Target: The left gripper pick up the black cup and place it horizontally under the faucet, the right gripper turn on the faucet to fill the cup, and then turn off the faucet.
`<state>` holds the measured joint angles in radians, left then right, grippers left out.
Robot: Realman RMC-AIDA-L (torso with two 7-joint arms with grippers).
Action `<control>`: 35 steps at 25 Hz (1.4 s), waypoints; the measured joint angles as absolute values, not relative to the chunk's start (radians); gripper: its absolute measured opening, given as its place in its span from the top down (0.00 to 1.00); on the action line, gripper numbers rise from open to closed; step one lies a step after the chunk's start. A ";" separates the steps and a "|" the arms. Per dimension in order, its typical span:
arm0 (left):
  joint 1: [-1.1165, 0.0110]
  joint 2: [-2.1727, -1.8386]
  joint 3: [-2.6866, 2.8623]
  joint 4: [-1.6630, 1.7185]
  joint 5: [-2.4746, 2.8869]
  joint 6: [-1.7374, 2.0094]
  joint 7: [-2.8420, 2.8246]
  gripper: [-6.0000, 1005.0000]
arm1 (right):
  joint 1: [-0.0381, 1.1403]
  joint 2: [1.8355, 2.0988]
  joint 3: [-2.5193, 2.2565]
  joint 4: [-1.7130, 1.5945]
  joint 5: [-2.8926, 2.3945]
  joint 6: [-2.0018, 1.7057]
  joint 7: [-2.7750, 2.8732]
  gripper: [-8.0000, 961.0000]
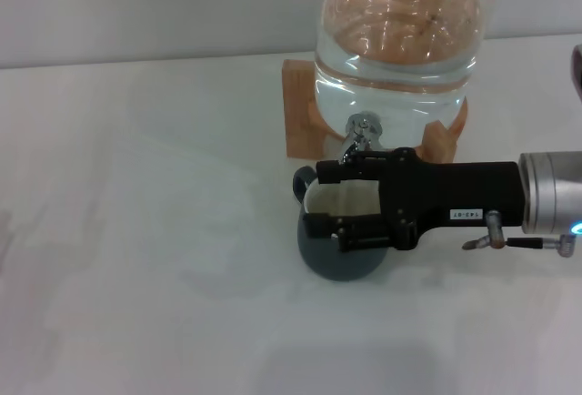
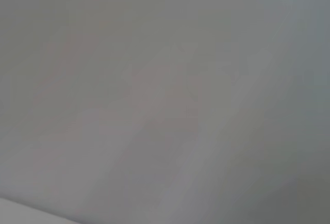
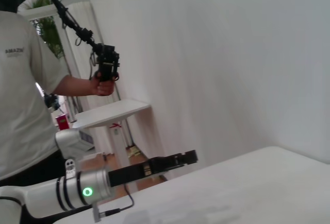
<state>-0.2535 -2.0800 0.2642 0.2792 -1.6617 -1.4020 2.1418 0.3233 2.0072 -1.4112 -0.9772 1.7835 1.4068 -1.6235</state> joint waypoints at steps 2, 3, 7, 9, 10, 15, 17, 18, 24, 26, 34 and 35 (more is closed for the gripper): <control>-0.256 -2.080 0.264 0.279 -1.662 -1.401 2.143 0.45 | 0.310 2.004 -1.393 -0.980 1.774 1.407 -1.627 0.20; -0.256 -2.080 0.264 0.279 -1.662 -1.401 2.143 0.45 | 0.310 2.004 -1.393 -0.980 1.774 1.407 -1.627 0.20; -0.255 -2.079 0.263 0.279 -1.663 -1.400 2.143 0.45 | 0.299 2.003 -1.357 -0.984 1.752 1.413 -1.627 0.20; -0.256 -2.079 0.263 0.279 -1.663 -1.400 2.143 0.45 | 0.293 2.002 -1.342 -0.985 1.744 1.416 -1.627 0.20; -0.256 -2.079 0.263 0.279 -1.663 -1.400 2.143 0.45 | 0.291 2.002 -1.334 -0.985 1.740 1.417 -1.627 0.20; -0.260 -2.078 0.264 0.279 -1.664 -1.400 2.143 0.45 | 0.288 2.002 -1.316 -0.985 1.731 1.417 -1.630 0.20; -0.261 -2.079 0.265 0.279 -1.664 -1.400 2.143 0.45 | 0.288 2.002 -1.315 -0.984 1.731 1.416 -1.630 0.20; -0.261 -2.078 0.265 0.279 -1.664 -1.400 2.143 0.45 | 0.288 2.002 -1.315 -0.984 1.731 1.415 -1.631 0.20; -0.261 -2.079 0.266 0.279 -1.664 -1.400 2.143 0.45 | 0.289 2.002 -1.308 -0.985 1.730 1.442 -1.631 0.20; -0.261 -2.079 0.264 0.279 -1.664 -1.400 2.144 0.45 | 0.289 2.001 -1.292 -0.985 1.730 1.479 -1.636 0.20; -0.250 -2.078 0.261 0.289 -1.684 -1.399 2.163 0.45 | 0.233 1.986 -1.047 -0.977 1.730 1.698 -1.676 0.20; -0.247 -2.078 0.260 0.290 -1.694 -1.399 2.170 0.45 | 0.213 1.982 -1.000 -0.973 1.730 1.700 -1.696 0.20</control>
